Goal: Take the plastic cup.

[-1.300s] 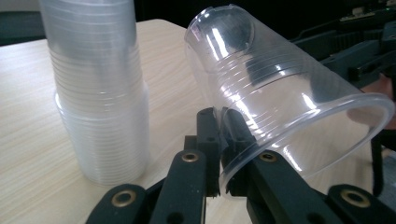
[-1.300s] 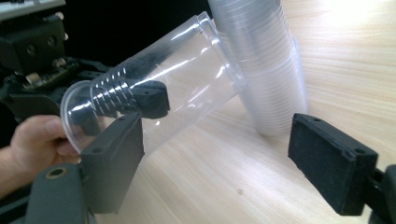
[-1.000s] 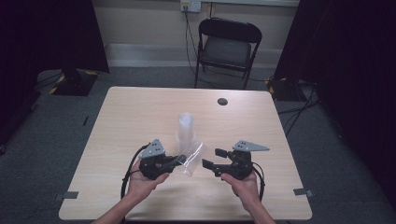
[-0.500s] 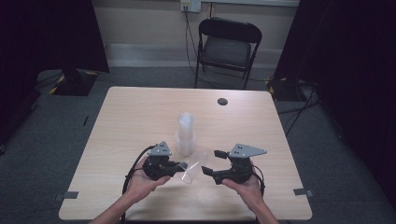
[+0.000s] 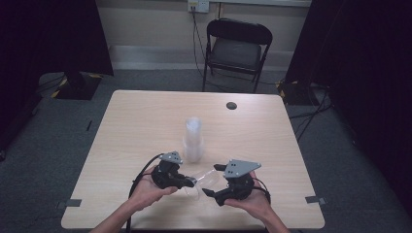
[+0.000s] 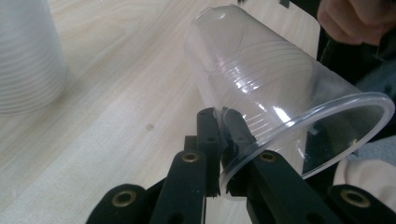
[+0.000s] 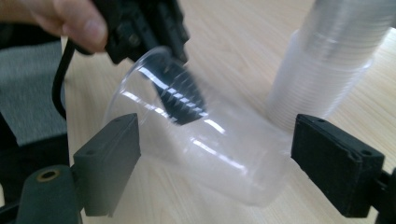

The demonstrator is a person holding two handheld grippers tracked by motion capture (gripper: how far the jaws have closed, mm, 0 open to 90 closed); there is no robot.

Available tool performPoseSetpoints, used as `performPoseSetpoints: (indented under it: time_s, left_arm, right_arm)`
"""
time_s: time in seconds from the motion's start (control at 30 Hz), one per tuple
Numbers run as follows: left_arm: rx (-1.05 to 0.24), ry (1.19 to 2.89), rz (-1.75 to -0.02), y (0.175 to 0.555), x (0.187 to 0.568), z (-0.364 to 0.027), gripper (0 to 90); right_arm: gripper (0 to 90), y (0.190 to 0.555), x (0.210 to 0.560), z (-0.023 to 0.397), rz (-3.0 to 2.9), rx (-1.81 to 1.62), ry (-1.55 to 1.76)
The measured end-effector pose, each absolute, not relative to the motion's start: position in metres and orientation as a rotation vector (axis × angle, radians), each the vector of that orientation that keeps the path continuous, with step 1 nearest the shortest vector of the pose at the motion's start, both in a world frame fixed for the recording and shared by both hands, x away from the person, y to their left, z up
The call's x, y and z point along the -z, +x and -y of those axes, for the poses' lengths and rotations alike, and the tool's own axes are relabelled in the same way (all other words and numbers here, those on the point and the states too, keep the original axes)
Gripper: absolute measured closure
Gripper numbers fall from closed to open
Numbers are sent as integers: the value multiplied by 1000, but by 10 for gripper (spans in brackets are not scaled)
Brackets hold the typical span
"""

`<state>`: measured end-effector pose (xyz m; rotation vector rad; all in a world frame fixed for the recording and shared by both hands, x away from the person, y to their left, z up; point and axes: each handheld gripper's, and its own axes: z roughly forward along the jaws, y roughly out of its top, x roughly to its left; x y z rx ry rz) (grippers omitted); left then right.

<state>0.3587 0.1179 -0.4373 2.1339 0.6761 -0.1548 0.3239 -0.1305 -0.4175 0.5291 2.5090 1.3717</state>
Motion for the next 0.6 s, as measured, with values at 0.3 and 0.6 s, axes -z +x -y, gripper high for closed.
performPoseSetpoints:
  time_s: [0.3, 0.6]
  left_arm:
    - [221, 2111, -741, 364, 437, -121, 877]
    - [323, 2062, -792, 368, 439, -119, 876]
  right_arm:
    - [112, 317, 425, 119, -2527, -1244, 393]
    - [105, 315, 432, 103, -2508, -1129, 318]
